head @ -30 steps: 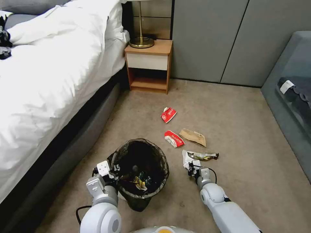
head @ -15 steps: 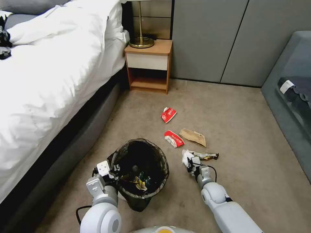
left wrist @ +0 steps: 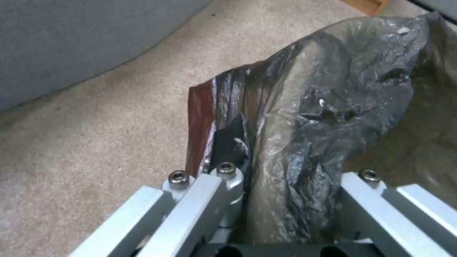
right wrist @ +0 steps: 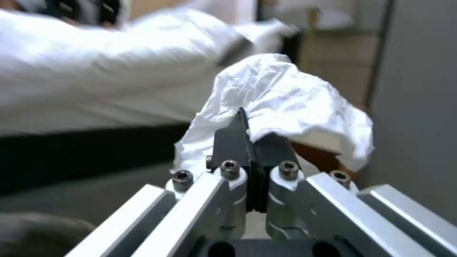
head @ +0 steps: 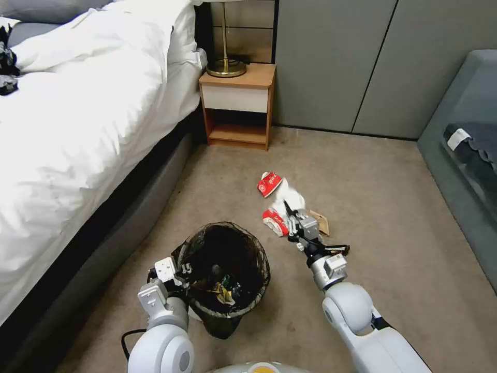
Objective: Pick up the trash bin, then pick up the garbage from the floor and place it into the trash bin.
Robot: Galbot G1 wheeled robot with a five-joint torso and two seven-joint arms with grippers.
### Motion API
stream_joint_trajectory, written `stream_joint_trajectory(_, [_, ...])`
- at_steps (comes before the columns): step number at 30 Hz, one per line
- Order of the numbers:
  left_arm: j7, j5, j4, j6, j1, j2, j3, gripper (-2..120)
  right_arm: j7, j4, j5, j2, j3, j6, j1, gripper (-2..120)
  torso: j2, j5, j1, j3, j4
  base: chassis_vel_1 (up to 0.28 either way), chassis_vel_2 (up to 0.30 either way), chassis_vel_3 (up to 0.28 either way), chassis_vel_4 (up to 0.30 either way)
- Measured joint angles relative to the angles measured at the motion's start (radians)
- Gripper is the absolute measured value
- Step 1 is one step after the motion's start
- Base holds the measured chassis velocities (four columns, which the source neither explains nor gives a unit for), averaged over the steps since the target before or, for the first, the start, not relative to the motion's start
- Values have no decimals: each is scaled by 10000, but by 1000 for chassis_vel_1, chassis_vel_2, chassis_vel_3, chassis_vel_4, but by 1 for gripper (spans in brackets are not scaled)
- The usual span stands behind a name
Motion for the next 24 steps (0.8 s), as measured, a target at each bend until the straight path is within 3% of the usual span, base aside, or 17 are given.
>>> stream_joint_trajectory(9, [-1,0,0,0,0,0,0,75,-724,794,-919,-692,-900,627,-819,0,0,1,0,0,-1,0,0,0,0])
stream_joint_trajectory(24, [0,0,0,0,0,0,0,75,-778,-232,-1609,-813,-1342,1293,-1258,0,0,0,0,1,-1,0,0,0,0])
